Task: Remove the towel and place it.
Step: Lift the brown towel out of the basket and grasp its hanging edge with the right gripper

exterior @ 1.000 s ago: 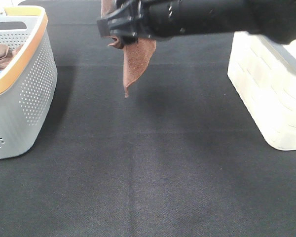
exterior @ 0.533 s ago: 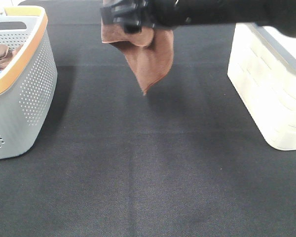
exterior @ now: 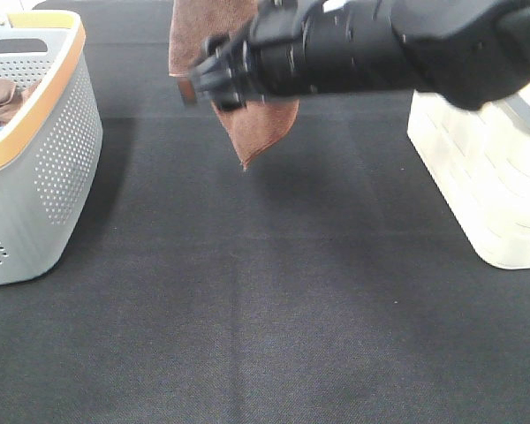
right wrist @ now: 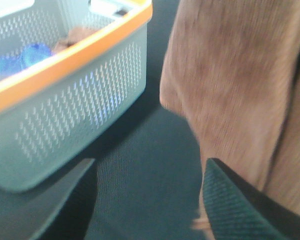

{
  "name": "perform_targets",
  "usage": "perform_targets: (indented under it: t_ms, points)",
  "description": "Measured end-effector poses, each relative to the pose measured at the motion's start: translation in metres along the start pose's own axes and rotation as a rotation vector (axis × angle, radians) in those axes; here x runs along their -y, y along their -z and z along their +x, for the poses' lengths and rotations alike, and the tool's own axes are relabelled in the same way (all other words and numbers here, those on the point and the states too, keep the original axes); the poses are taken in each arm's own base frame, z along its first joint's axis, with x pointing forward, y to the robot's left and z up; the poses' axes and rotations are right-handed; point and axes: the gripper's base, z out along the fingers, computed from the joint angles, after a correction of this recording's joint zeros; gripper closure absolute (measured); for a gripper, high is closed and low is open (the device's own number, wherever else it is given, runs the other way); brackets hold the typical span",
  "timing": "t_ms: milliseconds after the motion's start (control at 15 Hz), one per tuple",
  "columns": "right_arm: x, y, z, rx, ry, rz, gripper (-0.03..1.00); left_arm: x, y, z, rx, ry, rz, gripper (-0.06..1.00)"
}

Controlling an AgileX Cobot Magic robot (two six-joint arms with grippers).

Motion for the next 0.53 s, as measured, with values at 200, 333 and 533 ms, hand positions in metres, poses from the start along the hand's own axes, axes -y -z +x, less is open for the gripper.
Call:
perform_targets:
  t_ms: [200,333,533]
  points:
    - [0.002,0.0,0.034,-0.089,-0.048,0.022,0.37,0.0,0.0,0.0,0.0,0.0,0.0,0.94]
    - [0.006,0.0,0.04,-0.079,-0.091,0.077,0.37,0.0,0.0,0.0,0.0,0.0,0.0,0.94]
    - [0.011,0.0,0.037,-0.042,-0.109,0.131,0.36,0.0,0.0,0.0,-0.001,0.0,0.001,0.94]
